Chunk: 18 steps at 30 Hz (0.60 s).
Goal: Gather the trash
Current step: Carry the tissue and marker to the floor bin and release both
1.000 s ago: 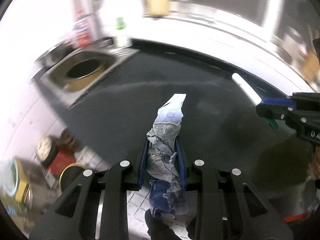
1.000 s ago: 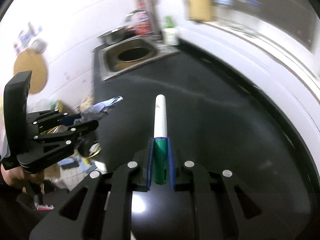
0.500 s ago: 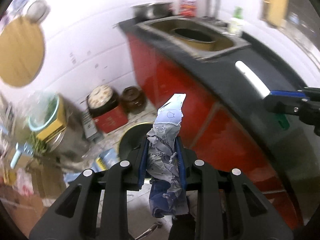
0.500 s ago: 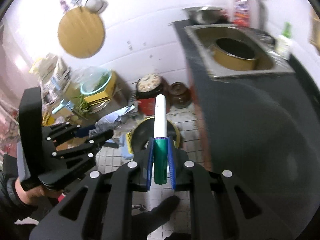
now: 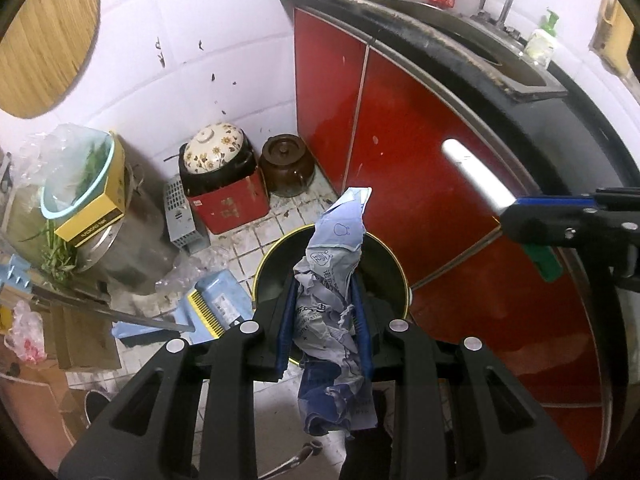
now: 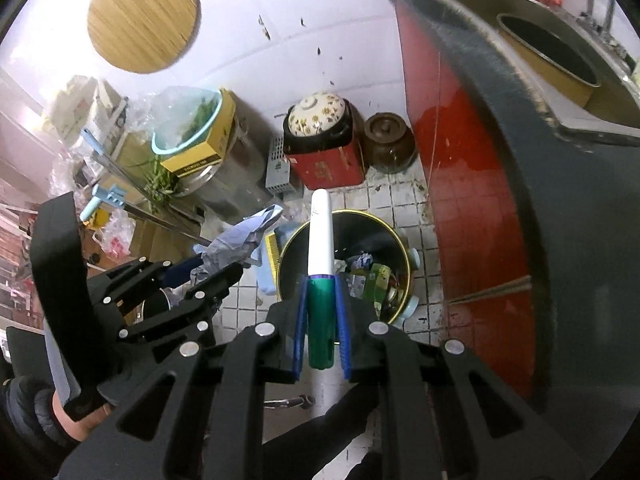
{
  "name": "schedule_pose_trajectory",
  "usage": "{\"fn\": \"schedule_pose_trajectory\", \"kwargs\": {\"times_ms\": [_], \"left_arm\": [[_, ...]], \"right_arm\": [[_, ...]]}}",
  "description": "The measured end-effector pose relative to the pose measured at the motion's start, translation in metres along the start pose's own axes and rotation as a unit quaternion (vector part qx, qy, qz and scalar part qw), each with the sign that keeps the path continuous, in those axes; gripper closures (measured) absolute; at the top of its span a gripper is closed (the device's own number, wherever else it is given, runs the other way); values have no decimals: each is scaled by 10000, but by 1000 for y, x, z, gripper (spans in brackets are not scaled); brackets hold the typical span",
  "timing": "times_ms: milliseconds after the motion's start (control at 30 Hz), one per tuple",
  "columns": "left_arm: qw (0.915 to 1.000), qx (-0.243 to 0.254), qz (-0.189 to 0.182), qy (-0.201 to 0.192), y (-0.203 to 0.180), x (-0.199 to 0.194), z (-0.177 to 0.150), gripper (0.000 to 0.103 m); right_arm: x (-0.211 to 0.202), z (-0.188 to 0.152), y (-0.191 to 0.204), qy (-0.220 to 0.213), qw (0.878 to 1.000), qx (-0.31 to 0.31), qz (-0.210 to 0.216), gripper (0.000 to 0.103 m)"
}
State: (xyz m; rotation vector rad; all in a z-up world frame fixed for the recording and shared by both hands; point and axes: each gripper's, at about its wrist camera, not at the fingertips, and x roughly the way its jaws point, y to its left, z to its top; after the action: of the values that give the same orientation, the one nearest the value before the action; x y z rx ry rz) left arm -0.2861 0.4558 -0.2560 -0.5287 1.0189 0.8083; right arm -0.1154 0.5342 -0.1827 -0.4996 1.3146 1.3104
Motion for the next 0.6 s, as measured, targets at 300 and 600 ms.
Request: {"fn": "schedule_pose_trajectory", "kwargs": {"times_ms": [300, 600], "left_arm": [[9999, -38, -131, 103, 6, 25, 8, 31], [10000, -8, -57, -38, 5, 17, 4, 22]], "right_arm": [[21, 14, -6, 194, 9998, 39, 53, 61], [15, 11, -11, 74, 10000, 52, 31, 34]]}}
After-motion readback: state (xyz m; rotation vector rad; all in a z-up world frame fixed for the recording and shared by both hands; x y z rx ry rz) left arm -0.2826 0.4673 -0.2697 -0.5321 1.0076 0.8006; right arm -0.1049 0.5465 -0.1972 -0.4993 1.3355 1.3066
